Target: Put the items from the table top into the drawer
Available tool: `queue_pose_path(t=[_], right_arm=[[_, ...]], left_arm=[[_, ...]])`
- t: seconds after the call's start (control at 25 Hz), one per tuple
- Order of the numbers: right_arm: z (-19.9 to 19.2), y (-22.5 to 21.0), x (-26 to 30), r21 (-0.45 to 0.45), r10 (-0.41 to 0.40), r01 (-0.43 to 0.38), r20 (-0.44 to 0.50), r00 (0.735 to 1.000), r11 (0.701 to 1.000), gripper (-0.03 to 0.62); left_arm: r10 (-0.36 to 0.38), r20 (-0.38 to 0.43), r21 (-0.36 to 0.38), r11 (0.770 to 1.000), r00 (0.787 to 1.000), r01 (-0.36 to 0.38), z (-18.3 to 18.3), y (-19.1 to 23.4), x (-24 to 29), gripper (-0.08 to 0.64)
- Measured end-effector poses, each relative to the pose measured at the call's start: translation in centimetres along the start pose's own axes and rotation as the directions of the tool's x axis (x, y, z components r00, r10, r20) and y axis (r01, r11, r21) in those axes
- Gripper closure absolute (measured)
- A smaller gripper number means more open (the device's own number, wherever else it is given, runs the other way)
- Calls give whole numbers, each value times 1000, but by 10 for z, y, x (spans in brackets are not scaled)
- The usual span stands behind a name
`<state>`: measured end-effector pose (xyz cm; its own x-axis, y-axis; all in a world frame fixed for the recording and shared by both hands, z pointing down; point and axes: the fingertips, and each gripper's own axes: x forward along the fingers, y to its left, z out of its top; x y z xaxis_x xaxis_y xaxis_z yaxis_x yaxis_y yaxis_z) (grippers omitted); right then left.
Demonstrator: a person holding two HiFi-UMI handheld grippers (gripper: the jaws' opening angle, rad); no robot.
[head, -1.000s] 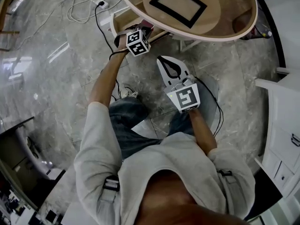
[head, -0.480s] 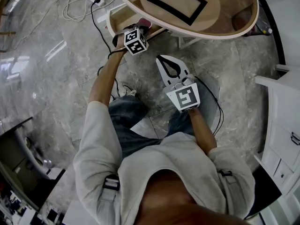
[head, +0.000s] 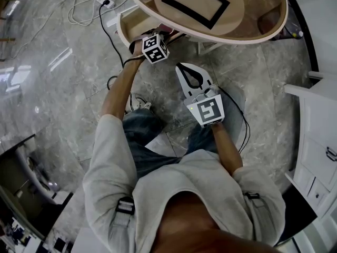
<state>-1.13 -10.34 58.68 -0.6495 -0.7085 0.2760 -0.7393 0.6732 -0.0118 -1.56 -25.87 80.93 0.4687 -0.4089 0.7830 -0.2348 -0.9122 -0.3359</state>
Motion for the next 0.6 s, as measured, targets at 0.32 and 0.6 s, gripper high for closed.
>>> queue_pose_path(t=[0.32,0.6], right_arm=[[6,3,0,-13,9,-9,8,1000,1000,569],[9,9,-1,-42,37,-34,66,997,999,569]], left_arm=[[9,11,-6,1000,1000,-9,0,3,-11,420],[50,9,-31,998,999,-50,-9,12,-37,414]])
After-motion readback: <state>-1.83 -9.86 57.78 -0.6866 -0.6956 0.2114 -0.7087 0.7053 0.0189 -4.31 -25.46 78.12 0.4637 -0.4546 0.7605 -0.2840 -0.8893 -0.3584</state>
